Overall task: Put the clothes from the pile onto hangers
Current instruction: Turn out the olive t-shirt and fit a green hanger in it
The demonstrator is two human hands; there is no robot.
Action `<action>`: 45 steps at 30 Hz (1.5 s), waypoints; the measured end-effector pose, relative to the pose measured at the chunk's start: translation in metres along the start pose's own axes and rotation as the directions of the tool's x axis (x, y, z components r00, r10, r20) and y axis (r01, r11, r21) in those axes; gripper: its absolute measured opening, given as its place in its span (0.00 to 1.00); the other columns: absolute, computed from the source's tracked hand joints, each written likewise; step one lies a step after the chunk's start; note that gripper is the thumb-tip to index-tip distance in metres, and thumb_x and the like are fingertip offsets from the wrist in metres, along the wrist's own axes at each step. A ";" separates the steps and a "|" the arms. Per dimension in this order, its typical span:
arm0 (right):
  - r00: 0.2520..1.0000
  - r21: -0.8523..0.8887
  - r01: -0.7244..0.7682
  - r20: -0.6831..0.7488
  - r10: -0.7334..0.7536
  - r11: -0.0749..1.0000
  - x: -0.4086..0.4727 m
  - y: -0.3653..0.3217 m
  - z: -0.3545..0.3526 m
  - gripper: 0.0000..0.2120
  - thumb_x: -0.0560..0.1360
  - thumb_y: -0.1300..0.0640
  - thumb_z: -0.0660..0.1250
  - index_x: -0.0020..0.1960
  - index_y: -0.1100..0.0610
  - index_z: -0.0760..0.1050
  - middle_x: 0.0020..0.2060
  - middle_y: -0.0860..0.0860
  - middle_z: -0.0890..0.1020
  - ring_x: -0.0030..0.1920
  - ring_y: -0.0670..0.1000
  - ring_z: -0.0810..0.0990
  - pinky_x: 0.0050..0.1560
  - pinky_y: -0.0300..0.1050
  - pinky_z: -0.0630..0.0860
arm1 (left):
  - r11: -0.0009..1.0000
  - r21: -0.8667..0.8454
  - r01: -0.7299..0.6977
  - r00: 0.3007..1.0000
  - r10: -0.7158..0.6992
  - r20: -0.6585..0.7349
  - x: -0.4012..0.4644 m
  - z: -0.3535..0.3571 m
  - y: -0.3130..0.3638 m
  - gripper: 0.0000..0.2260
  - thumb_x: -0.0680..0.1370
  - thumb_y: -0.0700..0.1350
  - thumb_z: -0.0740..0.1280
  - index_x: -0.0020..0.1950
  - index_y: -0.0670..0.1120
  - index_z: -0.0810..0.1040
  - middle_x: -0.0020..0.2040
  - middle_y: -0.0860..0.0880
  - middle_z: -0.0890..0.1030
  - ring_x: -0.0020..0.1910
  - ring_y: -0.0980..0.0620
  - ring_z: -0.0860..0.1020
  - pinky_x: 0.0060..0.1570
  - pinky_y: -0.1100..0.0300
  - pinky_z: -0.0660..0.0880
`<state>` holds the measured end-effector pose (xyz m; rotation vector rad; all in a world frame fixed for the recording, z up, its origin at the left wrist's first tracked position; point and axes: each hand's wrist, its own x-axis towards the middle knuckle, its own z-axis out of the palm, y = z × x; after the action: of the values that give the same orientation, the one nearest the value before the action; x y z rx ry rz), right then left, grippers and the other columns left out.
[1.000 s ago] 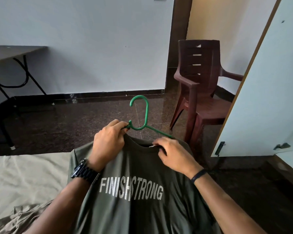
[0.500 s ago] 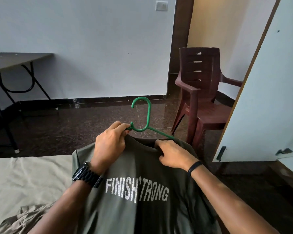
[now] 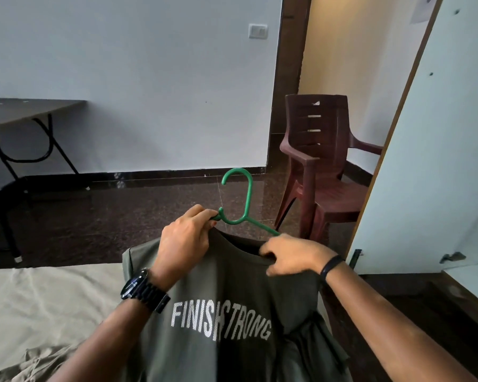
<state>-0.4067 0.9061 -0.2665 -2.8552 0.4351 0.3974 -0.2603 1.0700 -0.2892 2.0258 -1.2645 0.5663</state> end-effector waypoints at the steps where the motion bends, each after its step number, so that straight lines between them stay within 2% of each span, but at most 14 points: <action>1: 0.993 0.125 0.042 -0.116 -0.027 0.991 -0.006 0.002 -0.004 0.14 0.74 0.58 0.68 0.59 0.55 0.78 0.52 0.49 0.81 0.51 0.48 0.80 0.52 0.42 0.78 | 1.000 -0.011 0.021 1.000 -0.021 0.004 0.002 -0.002 -0.002 0.09 0.78 0.42 0.65 0.57 0.49 0.80 0.48 0.53 0.78 0.43 0.46 0.80 0.37 0.50 0.77; 3: 0.921 0.352 0.135 -0.389 0.014 0.926 -0.016 0.009 -0.014 0.12 0.75 0.62 0.67 0.57 0.54 0.79 0.49 0.47 0.82 0.48 0.44 0.81 0.50 0.34 0.78 | 0.999 -0.020 0.048 0.999 -0.047 0.018 0.006 -0.006 -0.006 0.09 0.78 0.42 0.65 0.57 0.48 0.80 0.50 0.52 0.79 0.46 0.45 0.80 0.40 0.51 0.76; 5: 0.829 0.392 0.172 -0.553 0.082 0.904 -0.018 0.026 -0.024 0.13 0.74 0.62 0.68 0.57 0.53 0.78 0.52 0.48 0.81 0.51 0.45 0.81 0.51 0.34 0.77 | 0.998 -0.018 0.057 0.998 -0.056 0.022 0.011 -0.009 -0.009 0.09 0.79 0.43 0.65 0.58 0.49 0.79 0.51 0.53 0.79 0.48 0.45 0.79 0.43 0.50 0.76; 9: 0.932 0.441 0.124 -0.359 0.048 0.889 -0.017 0.041 -0.032 0.17 0.74 0.49 0.69 0.62 0.49 0.75 0.54 0.48 0.81 0.53 0.46 0.81 0.58 0.41 0.76 | 0.998 -0.046 0.053 0.998 -0.052 0.020 0.022 -0.016 -0.007 0.08 0.78 0.42 0.65 0.57 0.48 0.79 0.52 0.53 0.79 0.49 0.45 0.79 0.45 0.47 0.76; 15: 0.915 0.633 0.301 -0.401 -0.029 0.713 -0.012 0.020 -0.050 0.07 0.77 0.60 0.66 0.50 0.64 0.80 0.35 0.55 0.81 0.36 0.50 0.81 0.38 0.40 0.80 | 0.966 -0.257 -0.003 0.995 0.028 0.092 0.039 -0.025 -0.008 0.06 0.78 0.43 0.67 0.54 0.50 0.80 0.45 0.61 0.77 0.45 0.57 0.77 0.49 0.54 0.75; 17: 0.904 0.640 0.317 -0.428 -0.017 0.700 -0.017 0.020 -0.061 0.08 0.77 0.60 0.66 0.50 0.66 0.79 0.36 0.56 0.81 0.36 0.50 0.81 0.38 0.41 0.81 | 0.946 -0.321 0.042 0.988 0.008 0.152 0.041 -0.033 -0.019 0.05 0.78 0.48 0.66 0.50 0.59 0.76 0.44 0.61 0.80 0.45 0.63 0.78 0.49 0.60 0.75; 19: 0.896 0.640 0.326 -0.445 -0.010 0.695 -0.021 0.023 -0.073 0.10 0.77 0.60 0.66 0.51 0.68 0.79 0.37 0.56 0.81 0.38 0.50 0.81 0.42 0.43 0.82 | 0.948 -0.312 0.057 0.982 0.004 0.191 0.041 -0.040 -0.034 0.02 0.77 0.53 0.65 0.48 0.59 0.76 0.43 0.60 0.81 0.45 0.62 0.79 0.48 0.57 0.76; 22: 0.890 0.630 0.327 -0.457 -0.005 0.704 -0.028 0.028 -0.088 0.09 0.77 0.60 0.67 0.51 0.66 0.80 0.39 0.56 0.82 0.39 0.51 0.82 0.46 0.45 0.81 | 0.951 -0.304 0.058 0.976 0.010 0.219 0.039 -0.045 -0.050 0.02 0.78 0.47 0.66 0.47 0.52 0.78 0.41 0.55 0.80 0.42 0.56 0.79 0.46 0.51 0.76; 28: 0.844 0.560 0.345 -0.536 0.012 0.754 -0.037 0.034 -0.110 0.08 0.76 0.60 0.68 0.49 0.63 0.82 0.43 0.59 0.84 0.44 0.52 0.82 0.49 0.38 0.79 | 0.954 -0.292 0.071 0.985 -0.020 0.172 0.041 -0.058 -0.051 0.09 0.80 0.44 0.64 0.42 0.55 0.76 0.38 0.60 0.79 0.37 0.62 0.75 0.37 0.69 0.69; 31: 0.821 0.464 0.284 -0.570 0.037 0.839 -0.043 0.037 -0.118 0.07 0.76 0.55 0.68 0.47 0.56 0.84 0.42 0.47 0.85 0.49 0.49 0.82 0.55 0.35 0.73 | 0.959 -0.256 0.121 0.982 -0.078 0.171 0.045 -0.060 -0.057 0.09 0.80 0.45 0.64 0.41 0.53 0.76 0.36 0.57 0.78 0.35 0.60 0.74 0.36 0.66 0.69; 35: 0.809 0.446 0.275 -0.586 0.046 0.851 -0.054 0.035 -0.127 0.11 0.76 0.54 0.68 0.48 0.61 0.84 0.45 0.48 0.85 0.51 0.42 0.81 0.58 0.34 0.71 | 0.963 -0.207 0.172 0.957 -0.113 0.269 0.053 -0.063 -0.054 0.09 0.79 0.47 0.65 0.40 0.59 0.76 0.36 0.57 0.79 0.38 0.59 0.76 0.42 0.62 0.72; 39: 0.805 0.448 0.307 -0.593 0.022 0.840 -0.065 0.028 -0.139 0.13 0.76 0.54 0.68 0.47 0.64 0.83 0.46 0.48 0.85 0.52 0.40 0.80 0.54 0.28 0.70 | 0.961 -0.274 0.036 0.974 0.028 0.226 0.086 -0.070 -0.004 0.06 0.79 0.49 0.65 0.53 0.50 0.78 0.46 0.51 0.81 0.46 0.54 0.79 0.49 0.58 0.73; 42: 0.784 0.423 0.311 -0.620 0.021 0.851 -0.081 0.025 -0.150 0.13 0.77 0.54 0.67 0.46 0.63 0.83 0.49 0.51 0.84 0.54 0.43 0.80 0.58 0.32 0.70 | 0.967 -0.254 -0.023 0.985 0.065 0.157 0.114 -0.073 0.035 0.05 0.80 0.43 0.63 0.46 0.49 0.77 0.38 0.49 0.79 0.38 0.49 0.75 0.40 0.63 0.69; 45: 0.799 0.460 0.296 -0.599 0.047 0.837 -0.110 0.035 -0.163 0.10 0.77 0.56 0.66 0.55 0.60 0.79 0.45 0.52 0.84 0.47 0.45 0.81 0.49 0.26 0.72 | 0.972 -0.236 0.004 0.995 0.019 0.095 0.139 -0.078 0.057 0.07 0.80 0.42 0.62 0.43 0.49 0.77 0.37 0.49 0.78 0.38 0.48 0.74 0.38 0.60 0.68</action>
<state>-0.4812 0.8600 -0.0872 -2.3570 0.3654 -0.5915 -0.2525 1.0259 -0.1258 1.8686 -1.3299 0.3074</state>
